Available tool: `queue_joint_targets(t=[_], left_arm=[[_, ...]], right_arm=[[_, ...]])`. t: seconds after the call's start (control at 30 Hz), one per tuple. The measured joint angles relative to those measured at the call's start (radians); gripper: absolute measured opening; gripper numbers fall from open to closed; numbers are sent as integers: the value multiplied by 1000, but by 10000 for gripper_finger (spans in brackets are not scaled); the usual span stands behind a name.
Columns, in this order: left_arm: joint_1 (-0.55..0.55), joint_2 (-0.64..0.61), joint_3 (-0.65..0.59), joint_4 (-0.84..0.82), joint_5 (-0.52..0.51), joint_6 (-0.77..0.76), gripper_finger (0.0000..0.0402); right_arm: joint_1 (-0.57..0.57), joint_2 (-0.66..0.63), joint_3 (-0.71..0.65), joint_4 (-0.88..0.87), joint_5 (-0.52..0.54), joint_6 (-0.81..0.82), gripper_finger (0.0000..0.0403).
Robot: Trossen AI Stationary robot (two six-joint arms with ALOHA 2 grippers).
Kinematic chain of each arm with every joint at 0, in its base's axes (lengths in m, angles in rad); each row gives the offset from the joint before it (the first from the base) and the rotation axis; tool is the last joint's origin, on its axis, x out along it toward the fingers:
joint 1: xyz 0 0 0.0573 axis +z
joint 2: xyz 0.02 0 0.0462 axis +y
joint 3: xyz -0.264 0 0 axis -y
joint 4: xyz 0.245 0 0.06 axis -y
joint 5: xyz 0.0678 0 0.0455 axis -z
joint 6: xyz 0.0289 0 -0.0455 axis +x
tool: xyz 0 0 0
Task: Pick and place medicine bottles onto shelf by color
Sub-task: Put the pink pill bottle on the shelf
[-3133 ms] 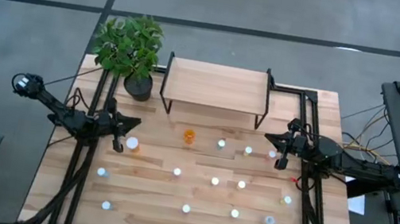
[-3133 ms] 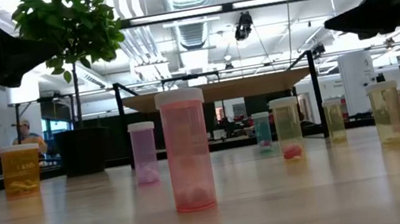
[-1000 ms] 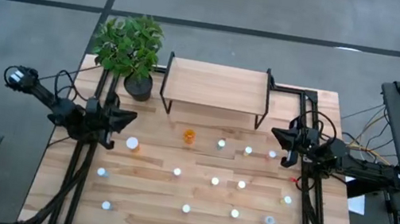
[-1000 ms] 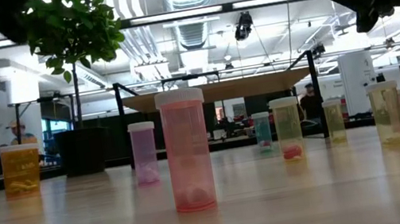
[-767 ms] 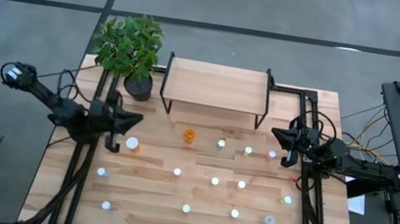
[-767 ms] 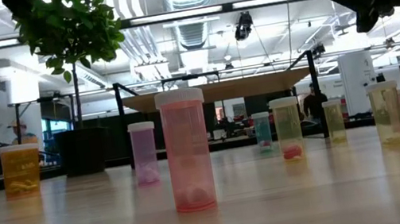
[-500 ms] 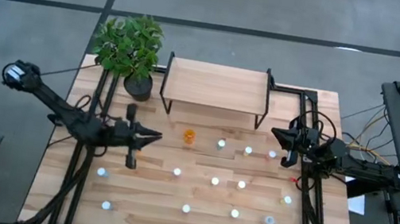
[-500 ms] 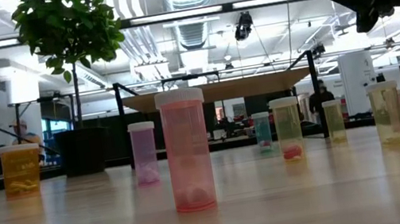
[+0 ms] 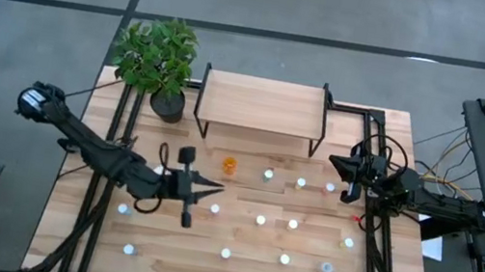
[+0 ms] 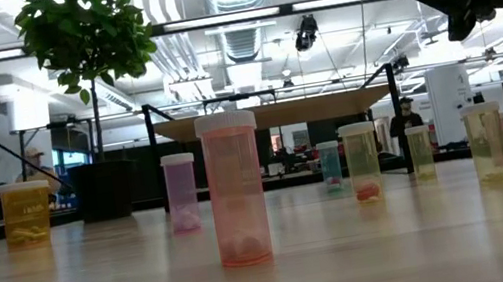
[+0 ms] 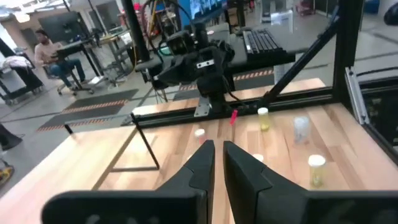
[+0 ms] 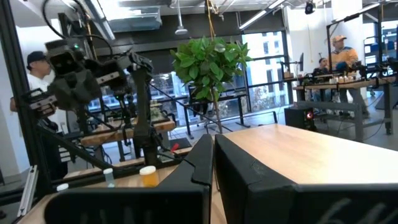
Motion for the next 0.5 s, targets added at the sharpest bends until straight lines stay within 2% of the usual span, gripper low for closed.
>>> queue_joint_targets(t=[0.27, 0.37, 0.5], left_arm=[[33, 162, 208, -157, 21, 57, 15], [65, 212, 295, -263, 81, 56, 15], [111, 276, 391, -396, 212, 47, 15]], right_arm=[[0, 0, 0, 0, 0, 0, 9], [0, 0, 0, 0, 0, 0, 9], [0, 0, 0, 1, 0, 0, 9]])
